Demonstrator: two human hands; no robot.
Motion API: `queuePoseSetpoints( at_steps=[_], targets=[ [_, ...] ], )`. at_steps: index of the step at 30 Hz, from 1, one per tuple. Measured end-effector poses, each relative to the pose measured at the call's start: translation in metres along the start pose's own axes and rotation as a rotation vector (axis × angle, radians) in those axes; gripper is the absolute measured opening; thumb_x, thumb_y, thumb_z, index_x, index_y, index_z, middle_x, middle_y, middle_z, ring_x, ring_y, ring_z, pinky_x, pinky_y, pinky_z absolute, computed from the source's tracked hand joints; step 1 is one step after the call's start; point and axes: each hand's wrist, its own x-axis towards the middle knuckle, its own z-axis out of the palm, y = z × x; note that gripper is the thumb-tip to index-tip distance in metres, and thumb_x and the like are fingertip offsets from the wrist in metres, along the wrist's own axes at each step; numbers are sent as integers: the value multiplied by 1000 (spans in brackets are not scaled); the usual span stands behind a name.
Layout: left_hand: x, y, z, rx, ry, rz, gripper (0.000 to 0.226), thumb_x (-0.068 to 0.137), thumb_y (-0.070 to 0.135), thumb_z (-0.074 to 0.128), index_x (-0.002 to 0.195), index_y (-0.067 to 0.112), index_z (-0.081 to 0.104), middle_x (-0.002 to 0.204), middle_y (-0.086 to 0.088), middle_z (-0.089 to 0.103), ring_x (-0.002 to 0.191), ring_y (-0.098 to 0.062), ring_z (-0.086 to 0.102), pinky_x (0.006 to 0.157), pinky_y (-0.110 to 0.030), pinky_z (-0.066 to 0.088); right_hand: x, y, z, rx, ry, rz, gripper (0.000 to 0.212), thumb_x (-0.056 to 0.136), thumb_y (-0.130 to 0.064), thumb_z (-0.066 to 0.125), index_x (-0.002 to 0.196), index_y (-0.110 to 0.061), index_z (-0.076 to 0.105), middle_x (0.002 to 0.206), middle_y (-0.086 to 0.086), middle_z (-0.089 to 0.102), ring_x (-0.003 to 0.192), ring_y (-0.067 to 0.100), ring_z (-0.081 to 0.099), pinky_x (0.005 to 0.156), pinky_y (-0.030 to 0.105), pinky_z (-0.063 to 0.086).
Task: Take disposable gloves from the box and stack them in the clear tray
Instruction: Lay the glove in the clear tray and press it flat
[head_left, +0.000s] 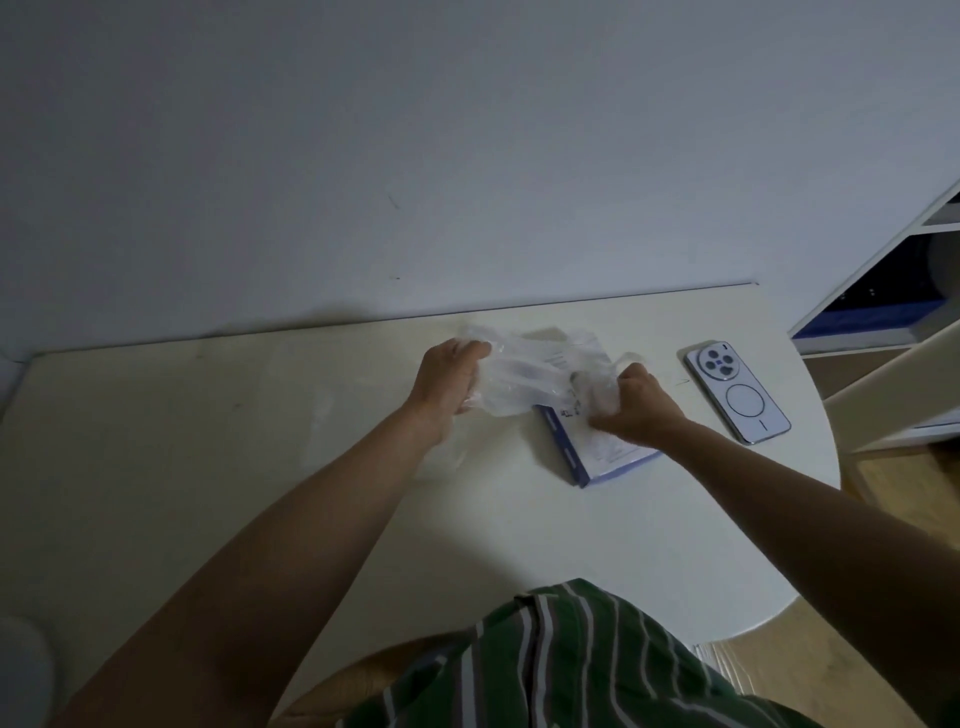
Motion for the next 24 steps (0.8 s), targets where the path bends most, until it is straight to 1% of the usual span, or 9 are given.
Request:
queuePoseSetpoints(
  at_steps=[3, 5, 8, 11, 13, 16, 19, 21, 24],
  targets=[
    [3, 3, -29, 52, 52, -43, 27, 89, 32, 56, 67, 21, 45, 41, 8, 35, 34, -9, 27, 41, -14, 23, -1, -13, -12, 300, 72, -24, 69, 80, -63, 64, 114, -3, 60, 117, 16, 57, 99, 30, 58, 84, 43, 52],
    [5, 3, -51, 47, 43, -72, 24, 92, 34, 53, 76, 19, 43, 41, 8, 34, 35, -9, 24, 40, -15, 19, -6, -34, -21, 480, 293, -66, 75, 79, -72, 56, 121, -9, 55, 119, 8, 53, 102, 22, 55, 87, 40, 50],
    [7, -1, -81, 185, -1, -45, 29, 95, 39, 48, 78, 15, 49, 41, 4, 41, 31, -11, 29, 38, -15, 20, -10, -76, -31, 574, 515, -253, 60, 83, -61, 52, 123, -15, 54, 120, 0, 50, 108, 17, 50, 94, 41, 43],
    [6, -6, -102, 231, 6, -89, 42, 97, 45, 45, 78, 10, 60, 44, -1, 48, 31, -12, 37, 36, -14, 26, -5, -124, -29, 554, 461, -414, 44, 88, -41, 61, 122, -14, 57, 121, 0, 54, 110, 17, 51, 98, 44, 42],
    [5, -9, -113, 304, 1, -113, 52, 98, 50, 39, 76, 10, 64, 49, -6, 51, 34, -15, 40, 40, -15, 30, 1, -150, -19, 487, 330, -458, 47, 86, -30, 71, 126, -10, 55, 123, 3, 57, 110, 21, 53, 98, 44, 42],
    [1, -14, -129, 406, -36, -96, 59, 101, 46, 31, 73, 8, 66, 48, -6, 53, 35, -17, 43, 37, -15, 32, 13, -181, 4, 234, 140, -399, 57, 83, -33, 74, 131, -13, 52, 125, 4, 58, 114, 23, 50, 99, 41, 40],
    [-1, -17, -139, 383, 40, -47, 36, 99, 27, 44, 75, 8, 62, 54, -7, 54, 41, -21, 47, 39, -20, 38, 21, -197, 17, 116, 182, -401, 31, 84, -27, 71, 114, -21, 63, 99, -5, 68, 103, 23, 54, 89, 35, 41],
    [0, -18, -146, 454, 136, 16, 21, 96, 16, 49, 80, 9, 62, 65, -10, 57, 46, -24, 52, 47, -28, 46, 22, -206, 23, 103, 201, -398, 25, 84, -21, 69, 108, -23, 64, 88, -8, 67, 97, 21, 55, 84, 32, 39],
    [2, -20, -159, 729, 273, 99, 19, 96, 19, 48, 92, 5, 61, 82, -15, 65, 70, -31, 61, 67, -40, 53, 22, -217, 30, 64, 284, -427, 35, 82, -18, 71, 115, -18, 59, 100, 0, 63, 98, 21, 54, 84, 32, 42]
  ],
)
